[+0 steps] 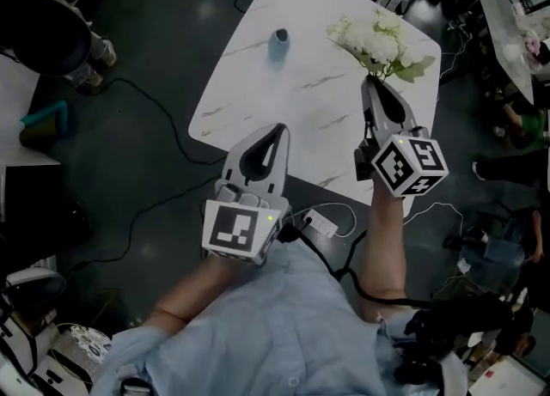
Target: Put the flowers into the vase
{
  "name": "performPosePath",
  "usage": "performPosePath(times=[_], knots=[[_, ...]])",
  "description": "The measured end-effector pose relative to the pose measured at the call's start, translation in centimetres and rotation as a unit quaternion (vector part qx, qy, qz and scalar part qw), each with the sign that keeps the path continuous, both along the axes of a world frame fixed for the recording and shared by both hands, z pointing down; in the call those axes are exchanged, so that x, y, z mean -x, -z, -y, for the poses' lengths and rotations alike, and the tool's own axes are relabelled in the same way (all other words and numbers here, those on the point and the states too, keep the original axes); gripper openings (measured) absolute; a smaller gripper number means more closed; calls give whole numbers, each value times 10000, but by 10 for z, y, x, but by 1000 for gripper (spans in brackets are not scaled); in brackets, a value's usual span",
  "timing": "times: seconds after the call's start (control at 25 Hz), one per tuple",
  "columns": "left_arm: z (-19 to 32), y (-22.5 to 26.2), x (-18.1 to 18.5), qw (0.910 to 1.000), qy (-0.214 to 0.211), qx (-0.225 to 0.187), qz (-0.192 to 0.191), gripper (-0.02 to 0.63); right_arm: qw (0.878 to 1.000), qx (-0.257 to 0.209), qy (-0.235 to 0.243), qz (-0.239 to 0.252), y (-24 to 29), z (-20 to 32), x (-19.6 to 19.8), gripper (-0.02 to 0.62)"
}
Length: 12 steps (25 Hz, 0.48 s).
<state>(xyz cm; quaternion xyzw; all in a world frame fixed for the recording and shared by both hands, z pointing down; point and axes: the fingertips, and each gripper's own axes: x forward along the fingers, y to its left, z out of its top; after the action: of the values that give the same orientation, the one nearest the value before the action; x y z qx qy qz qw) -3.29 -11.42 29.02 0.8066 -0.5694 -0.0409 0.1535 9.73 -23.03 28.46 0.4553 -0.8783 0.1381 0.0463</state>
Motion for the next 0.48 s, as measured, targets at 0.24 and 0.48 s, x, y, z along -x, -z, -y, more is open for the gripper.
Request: performPosePath(times=[0.24, 0.48], knots=[[33, 6, 27, 10000, -16, 29, -52, 5, 9987, -325, 163, 349, 32, 32, 41, 9], [69, 0, 63, 9998, 26, 105, -162, 5, 9949, -620, 388, 693, 48, 74, 92, 8]])
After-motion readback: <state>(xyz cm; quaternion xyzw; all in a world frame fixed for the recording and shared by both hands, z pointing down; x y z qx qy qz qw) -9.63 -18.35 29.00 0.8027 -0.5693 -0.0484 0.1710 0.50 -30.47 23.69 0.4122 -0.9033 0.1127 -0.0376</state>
